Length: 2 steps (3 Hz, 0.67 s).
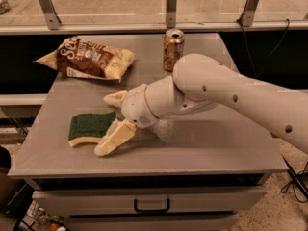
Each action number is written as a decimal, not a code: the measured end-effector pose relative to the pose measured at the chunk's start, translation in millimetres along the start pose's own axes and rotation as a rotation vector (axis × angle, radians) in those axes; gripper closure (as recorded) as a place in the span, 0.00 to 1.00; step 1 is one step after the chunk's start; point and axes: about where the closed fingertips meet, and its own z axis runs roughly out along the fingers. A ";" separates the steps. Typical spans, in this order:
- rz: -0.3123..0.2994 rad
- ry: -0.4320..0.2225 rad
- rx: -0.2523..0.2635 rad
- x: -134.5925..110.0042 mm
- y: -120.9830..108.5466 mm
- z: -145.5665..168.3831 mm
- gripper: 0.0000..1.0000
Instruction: Pick sponge
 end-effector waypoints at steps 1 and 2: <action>-0.003 0.000 -0.003 -1.3 1.1 1.1 0.41; -0.006 0.000 -0.005 -2.6 2.2 2.2 0.64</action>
Offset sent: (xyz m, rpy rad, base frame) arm -0.0010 0.0015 0.0004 -0.0006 -0.0008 0.0034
